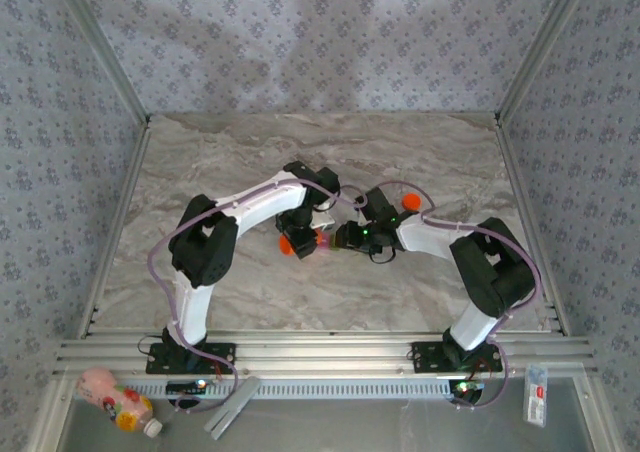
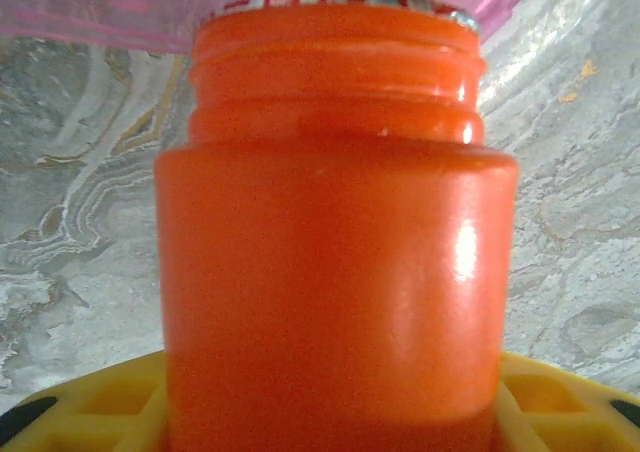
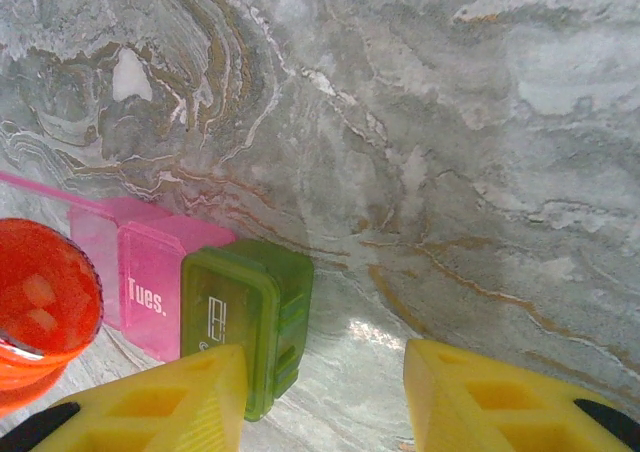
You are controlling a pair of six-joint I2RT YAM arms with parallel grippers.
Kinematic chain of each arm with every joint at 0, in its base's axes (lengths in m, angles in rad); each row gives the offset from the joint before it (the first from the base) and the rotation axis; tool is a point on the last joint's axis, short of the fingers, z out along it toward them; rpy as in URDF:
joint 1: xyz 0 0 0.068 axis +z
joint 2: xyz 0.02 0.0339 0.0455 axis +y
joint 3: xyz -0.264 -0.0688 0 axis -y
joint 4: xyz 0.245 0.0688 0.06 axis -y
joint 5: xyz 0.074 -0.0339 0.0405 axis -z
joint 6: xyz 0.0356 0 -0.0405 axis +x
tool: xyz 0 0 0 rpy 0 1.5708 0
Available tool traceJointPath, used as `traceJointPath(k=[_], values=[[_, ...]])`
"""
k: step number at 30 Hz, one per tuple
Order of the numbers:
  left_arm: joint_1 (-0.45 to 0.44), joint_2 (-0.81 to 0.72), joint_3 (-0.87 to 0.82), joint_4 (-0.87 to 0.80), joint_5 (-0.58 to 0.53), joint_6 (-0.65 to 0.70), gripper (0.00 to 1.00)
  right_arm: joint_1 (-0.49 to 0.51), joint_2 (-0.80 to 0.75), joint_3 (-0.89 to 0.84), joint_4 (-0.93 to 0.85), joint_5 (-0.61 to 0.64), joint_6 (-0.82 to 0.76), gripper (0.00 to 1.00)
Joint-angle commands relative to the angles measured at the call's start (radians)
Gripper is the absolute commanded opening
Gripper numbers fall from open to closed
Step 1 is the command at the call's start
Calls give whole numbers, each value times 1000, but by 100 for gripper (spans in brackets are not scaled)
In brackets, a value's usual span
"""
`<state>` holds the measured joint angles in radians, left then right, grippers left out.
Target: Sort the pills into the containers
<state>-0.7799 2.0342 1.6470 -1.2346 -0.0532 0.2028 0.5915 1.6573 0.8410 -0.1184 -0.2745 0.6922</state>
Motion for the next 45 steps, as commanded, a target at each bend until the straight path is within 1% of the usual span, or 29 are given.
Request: traceJointPath(k=[1, 18, 25, 35, 45], values=[[8, -54, 38, -38, 1, 28, 0, 11, 22, 21, -3, -5, 17, 47], [18, -40, -14, -37, 0, 31, 0, 11, 19, 17, -8, -6, 15, 47], [44, -51, -37, -22, 14, 31, 0, 11, 18, 17, -9, -5, 15, 47], [43, -49, -20, -32, 44, 38, 0, 11, 24, 24, -10, -11, 15, 47], [16, -44, 4, -59, 8, 43, 0, 11, 26, 27, -12, -14, 9, 47]])
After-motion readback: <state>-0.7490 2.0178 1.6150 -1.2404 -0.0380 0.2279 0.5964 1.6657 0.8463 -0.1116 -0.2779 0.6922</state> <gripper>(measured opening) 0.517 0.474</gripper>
